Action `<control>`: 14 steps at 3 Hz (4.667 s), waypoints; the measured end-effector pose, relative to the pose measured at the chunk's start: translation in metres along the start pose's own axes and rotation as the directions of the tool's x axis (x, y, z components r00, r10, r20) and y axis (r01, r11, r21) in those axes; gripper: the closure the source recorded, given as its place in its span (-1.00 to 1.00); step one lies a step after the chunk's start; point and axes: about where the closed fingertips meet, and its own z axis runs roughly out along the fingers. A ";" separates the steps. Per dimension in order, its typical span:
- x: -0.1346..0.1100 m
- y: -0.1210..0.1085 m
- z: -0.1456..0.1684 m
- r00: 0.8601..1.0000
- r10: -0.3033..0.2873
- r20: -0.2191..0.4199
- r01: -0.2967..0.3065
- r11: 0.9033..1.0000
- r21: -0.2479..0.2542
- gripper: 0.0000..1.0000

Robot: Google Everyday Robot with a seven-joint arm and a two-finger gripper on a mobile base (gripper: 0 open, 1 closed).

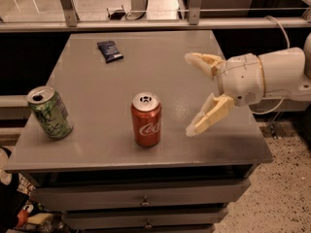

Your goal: Move coke can near rxbar blueberry

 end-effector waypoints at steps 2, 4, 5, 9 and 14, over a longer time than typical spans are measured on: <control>-0.006 0.021 0.004 0.988 -0.003 0.153 0.007 1.000 -0.020 -1.00; -0.007 0.035 0.032 0.982 0.041 0.186 -0.023 0.995 -0.099 -1.00; -0.005 0.039 0.046 0.979 0.065 0.194 -0.040 0.991 -0.130 -1.00; -0.003 0.049 0.084 0.974 0.108 0.199 -0.068 0.977 -0.201 -0.66; -0.014 0.044 0.084 0.974 0.114 0.195 -0.074 0.976 -0.203 1.00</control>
Offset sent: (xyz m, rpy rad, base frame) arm -0.0324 0.0168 -0.0033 0.1998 0.0000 0.0891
